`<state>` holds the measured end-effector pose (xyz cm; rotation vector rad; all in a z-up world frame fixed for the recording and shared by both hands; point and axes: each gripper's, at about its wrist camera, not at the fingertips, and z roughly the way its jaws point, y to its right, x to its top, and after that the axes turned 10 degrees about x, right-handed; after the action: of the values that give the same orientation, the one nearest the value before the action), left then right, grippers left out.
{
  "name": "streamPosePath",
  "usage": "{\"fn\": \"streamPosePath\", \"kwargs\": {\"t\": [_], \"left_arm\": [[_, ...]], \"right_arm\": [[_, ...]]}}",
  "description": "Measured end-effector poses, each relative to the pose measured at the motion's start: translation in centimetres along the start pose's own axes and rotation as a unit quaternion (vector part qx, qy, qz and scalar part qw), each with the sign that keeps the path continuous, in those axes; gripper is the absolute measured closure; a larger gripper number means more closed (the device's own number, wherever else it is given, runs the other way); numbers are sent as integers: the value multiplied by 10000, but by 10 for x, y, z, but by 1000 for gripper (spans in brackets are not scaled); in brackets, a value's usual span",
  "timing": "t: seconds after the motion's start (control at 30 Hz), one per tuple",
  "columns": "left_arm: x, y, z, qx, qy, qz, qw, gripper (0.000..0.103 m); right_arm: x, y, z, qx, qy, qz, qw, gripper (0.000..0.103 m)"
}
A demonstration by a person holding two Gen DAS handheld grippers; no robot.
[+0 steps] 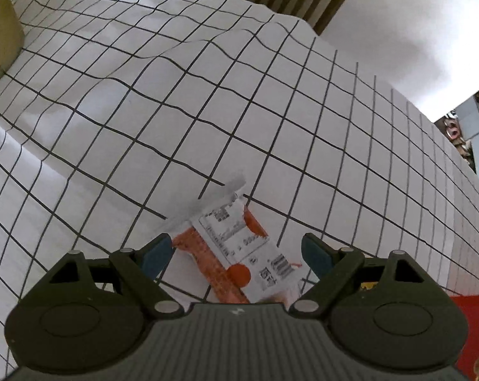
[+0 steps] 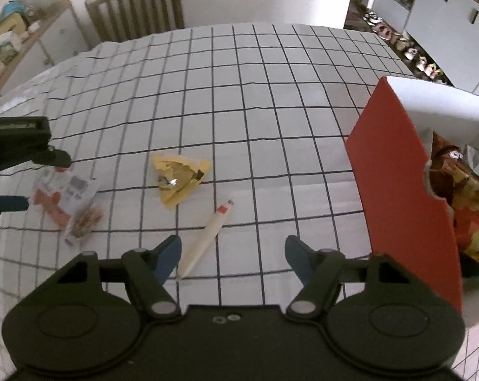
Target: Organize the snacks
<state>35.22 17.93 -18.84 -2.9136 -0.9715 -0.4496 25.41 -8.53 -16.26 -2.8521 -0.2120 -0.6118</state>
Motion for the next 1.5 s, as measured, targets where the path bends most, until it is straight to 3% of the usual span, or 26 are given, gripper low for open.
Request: {"fn": "streamPosePath", "kwargs": {"t": [0.43, 0.63, 0.97, 1.2, 1.5], "left_arm": [[4, 7, 16, 398, -9, -316, 9987, 14], [-2, 10, 20, 504, 24, -259, 9984, 15], [-12, 15, 9, 421, 163, -49, 9990, 45], [-15, 13, 3, 323, 306, 179, 9988, 53], [-21, -6, -11, 211, 403, 312, 9985, 54]], "right_arm": [[15, 4, 41, -121, -215, 525, 9983, 60], [7, -7, 49, -159, -268, 411, 9987, 71], [0, -15, 49, -290, -271, 91, 9992, 92], [-11, -12, 39, -230, -271, 27, 9994, 94], [-19, 7, 11, 38, -146, 13, 9999, 94]]}}
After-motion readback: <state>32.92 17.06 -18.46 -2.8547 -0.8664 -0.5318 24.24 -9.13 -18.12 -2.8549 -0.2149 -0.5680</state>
